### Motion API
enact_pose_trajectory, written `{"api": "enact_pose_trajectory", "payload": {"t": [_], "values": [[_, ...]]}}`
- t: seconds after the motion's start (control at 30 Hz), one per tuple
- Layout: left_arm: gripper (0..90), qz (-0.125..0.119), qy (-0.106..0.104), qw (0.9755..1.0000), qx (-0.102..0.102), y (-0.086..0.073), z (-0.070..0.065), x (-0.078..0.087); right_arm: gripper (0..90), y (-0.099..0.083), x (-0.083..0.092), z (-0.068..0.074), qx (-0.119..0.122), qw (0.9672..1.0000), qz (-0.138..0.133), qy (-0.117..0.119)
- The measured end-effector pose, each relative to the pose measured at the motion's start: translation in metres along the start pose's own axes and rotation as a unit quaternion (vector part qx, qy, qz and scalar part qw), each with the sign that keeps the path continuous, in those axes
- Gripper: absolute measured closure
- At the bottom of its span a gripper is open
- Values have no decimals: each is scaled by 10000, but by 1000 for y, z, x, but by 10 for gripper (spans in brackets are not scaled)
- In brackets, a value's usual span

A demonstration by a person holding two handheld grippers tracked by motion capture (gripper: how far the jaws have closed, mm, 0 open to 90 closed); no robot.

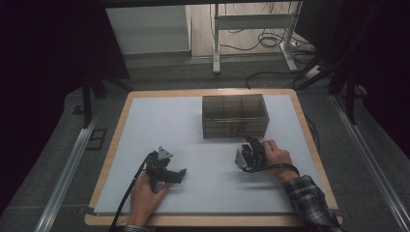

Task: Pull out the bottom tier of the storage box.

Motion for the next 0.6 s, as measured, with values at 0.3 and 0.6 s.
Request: {"api": "enact_pose_trajectory", "payload": {"t": [0.3, 0.6], "values": [[0, 0, 0, 10000, 1, 0, 0, 0, 663, 17, -12, 5, 424, 9987, 67, -277], [0, -1, -2, 10000, 5, 0, 0, 0, 710, 28, -22, 6, 634, 9963, 146, -570]]}}
Point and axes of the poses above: each handheld gripper's, and its own axes: x roughly backward along the jaws, y roughly out of its top, z roughly to its left, the point moved 5 cm from there along -x, roughly forward along the jaws, and after that the axes turned 13 degrees about z, right-handed, at the moved point
